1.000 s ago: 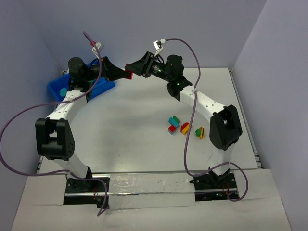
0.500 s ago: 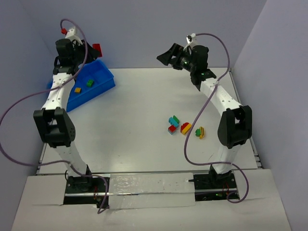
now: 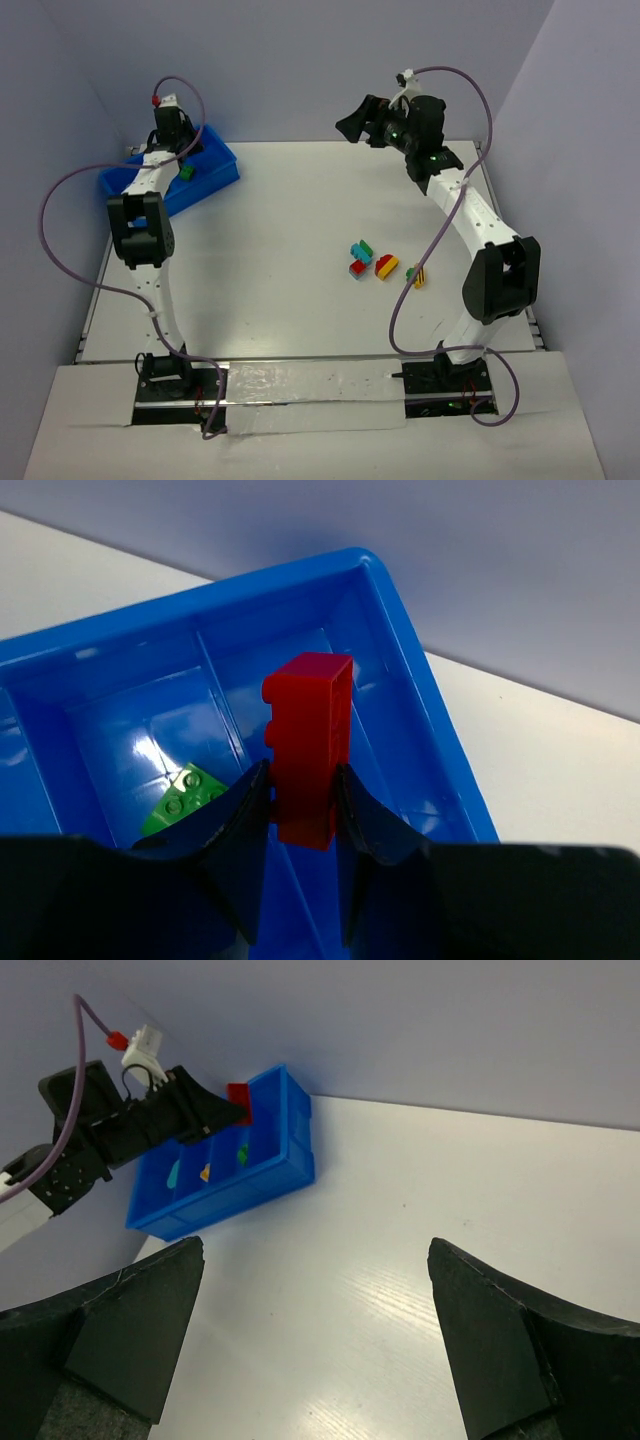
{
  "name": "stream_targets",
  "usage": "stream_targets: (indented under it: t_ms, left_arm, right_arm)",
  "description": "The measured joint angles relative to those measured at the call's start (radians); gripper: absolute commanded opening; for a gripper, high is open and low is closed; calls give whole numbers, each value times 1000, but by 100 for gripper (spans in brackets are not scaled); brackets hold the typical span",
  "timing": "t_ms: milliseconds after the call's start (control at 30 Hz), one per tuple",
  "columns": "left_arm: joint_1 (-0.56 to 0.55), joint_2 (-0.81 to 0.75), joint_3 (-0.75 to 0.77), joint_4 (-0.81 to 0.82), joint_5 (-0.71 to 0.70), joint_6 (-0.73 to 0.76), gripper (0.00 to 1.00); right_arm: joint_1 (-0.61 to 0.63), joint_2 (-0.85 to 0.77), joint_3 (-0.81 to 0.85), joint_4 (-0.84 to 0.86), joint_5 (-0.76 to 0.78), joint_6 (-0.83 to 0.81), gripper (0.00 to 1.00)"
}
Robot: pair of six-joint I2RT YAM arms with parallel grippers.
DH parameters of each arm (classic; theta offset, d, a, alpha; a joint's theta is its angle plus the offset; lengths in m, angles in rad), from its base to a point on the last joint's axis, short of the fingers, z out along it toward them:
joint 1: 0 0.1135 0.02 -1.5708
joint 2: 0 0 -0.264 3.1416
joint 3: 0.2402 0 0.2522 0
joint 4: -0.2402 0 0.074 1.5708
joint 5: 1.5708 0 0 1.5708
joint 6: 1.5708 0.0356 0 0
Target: Sort the legos into containers by color
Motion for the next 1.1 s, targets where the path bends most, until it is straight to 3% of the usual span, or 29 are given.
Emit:
stream_targets:
  t_ms: [167,267,667,1100]
  left_arm:
    - [-6,37,36,39,-24,32,15]
    - [-8,56,55,65,-34,42,30]
    - [-9,129,101,107,-48,65,60]
    - [-20,111,134,143,-24,86,68]
  right_arm:
    - [-4,0,-21,-18,12,-19,100]
    - [-4,0,-27,-23,16,-27,100]
    - [-13,0,-35,-33,19,-45,100]
    - [-14,-1,-40,-58,6,-117,100]
